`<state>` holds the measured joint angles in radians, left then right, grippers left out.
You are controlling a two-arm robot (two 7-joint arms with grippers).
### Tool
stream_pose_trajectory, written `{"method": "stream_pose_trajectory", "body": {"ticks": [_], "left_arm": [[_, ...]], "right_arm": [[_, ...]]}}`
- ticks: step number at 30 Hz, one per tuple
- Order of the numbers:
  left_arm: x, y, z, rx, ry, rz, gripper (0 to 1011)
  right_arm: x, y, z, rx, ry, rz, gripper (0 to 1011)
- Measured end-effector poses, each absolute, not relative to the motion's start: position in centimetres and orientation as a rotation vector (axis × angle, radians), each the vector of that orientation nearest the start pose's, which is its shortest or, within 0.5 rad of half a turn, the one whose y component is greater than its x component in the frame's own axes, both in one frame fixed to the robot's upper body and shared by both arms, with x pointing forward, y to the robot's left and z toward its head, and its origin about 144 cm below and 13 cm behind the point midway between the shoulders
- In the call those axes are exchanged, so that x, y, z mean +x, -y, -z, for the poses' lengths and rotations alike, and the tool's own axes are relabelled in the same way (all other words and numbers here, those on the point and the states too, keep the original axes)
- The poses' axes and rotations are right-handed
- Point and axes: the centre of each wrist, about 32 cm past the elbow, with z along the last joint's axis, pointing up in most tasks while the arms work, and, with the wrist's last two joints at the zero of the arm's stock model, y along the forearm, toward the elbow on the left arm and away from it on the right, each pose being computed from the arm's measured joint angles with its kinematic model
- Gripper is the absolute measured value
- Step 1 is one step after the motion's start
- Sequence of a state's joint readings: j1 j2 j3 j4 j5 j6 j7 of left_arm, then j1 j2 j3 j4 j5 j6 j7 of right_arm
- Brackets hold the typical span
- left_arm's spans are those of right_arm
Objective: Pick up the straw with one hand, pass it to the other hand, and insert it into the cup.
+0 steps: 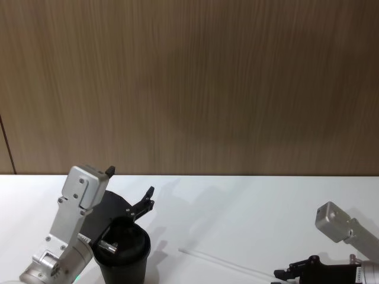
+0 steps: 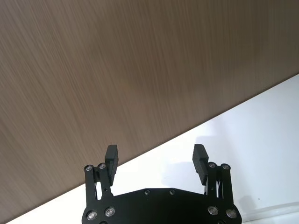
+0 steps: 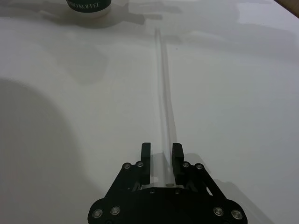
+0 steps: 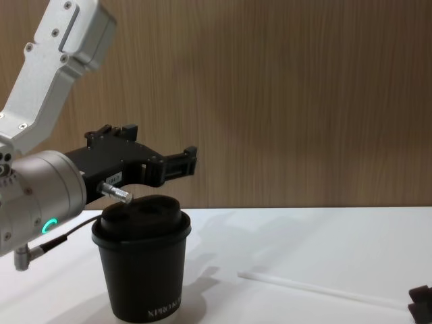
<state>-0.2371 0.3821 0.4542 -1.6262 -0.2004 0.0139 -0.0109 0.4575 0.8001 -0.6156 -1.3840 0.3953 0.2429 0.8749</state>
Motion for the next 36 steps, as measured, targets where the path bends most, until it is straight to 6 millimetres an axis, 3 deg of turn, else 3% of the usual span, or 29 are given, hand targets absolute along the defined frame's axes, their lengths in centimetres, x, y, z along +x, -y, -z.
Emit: {"method": "stream_pose_trajectory", "body": {"ticks": [7, 21, 36], "left_arm": [[49.2, -19.8, -120.4, 0.061, 0.268, -1.124, 1003], [49.2, -19.8, -120.4, 0.061, 0.268, -1.124, 1003], [49.2, -19.8, -120.4, 0.061, 0.268, -1.124, 1003]], "right_arm": [[53.7, 35.5, -121.1, -0.624, -0.092, 0.434, 247], [54.3, 35.2, -121.0, -0.618, -0.098, 0.424, 49], [54.8, 35.0, -121.2, -0.585, -0.072, 0.479, 6]]}}
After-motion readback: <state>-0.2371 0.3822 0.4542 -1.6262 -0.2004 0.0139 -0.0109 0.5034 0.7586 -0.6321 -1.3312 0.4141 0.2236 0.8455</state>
